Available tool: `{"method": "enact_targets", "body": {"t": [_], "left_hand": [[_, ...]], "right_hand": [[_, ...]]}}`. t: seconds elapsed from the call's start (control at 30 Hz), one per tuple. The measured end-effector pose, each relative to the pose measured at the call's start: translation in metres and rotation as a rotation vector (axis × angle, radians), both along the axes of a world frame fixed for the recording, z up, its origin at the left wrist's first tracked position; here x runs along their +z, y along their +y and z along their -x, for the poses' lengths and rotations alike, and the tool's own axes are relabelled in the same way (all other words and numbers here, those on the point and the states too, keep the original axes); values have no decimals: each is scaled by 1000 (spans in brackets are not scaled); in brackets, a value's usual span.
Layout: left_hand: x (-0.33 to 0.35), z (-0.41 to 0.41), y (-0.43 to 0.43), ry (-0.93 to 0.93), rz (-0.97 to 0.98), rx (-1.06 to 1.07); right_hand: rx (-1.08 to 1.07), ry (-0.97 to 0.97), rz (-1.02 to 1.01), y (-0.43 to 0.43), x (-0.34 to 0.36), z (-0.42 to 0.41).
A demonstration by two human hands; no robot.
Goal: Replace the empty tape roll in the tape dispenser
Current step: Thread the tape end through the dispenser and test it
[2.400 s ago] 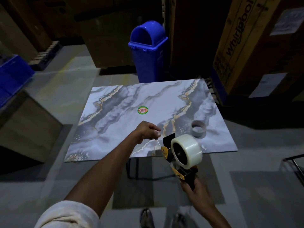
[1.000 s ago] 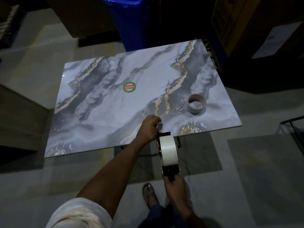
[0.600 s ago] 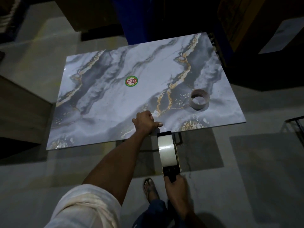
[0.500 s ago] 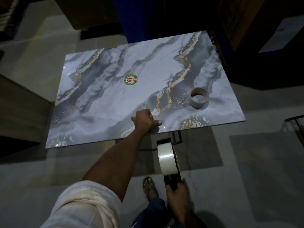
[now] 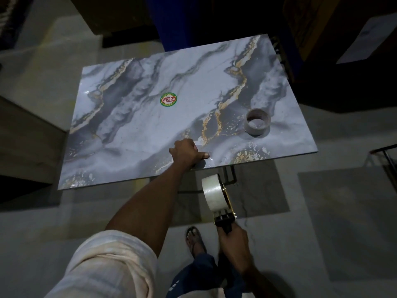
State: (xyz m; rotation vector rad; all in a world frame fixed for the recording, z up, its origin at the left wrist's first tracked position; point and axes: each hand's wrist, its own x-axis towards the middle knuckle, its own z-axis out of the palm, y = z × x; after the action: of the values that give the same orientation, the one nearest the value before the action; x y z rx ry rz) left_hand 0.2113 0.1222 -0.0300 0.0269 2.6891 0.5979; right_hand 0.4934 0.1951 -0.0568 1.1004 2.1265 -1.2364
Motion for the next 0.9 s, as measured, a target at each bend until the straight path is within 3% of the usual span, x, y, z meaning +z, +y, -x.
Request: {"method": "enact_targets", "body": {"t": [0.47, 0.9], "left_hand": [[-1, 4, 2, -30, 40, -20], [1, 8, 2, -37, 63, -66]], "right_hand": [[-2, 18, 31, 14, -10, 43], [183, 51, -177, 53, -17, 54]]}}
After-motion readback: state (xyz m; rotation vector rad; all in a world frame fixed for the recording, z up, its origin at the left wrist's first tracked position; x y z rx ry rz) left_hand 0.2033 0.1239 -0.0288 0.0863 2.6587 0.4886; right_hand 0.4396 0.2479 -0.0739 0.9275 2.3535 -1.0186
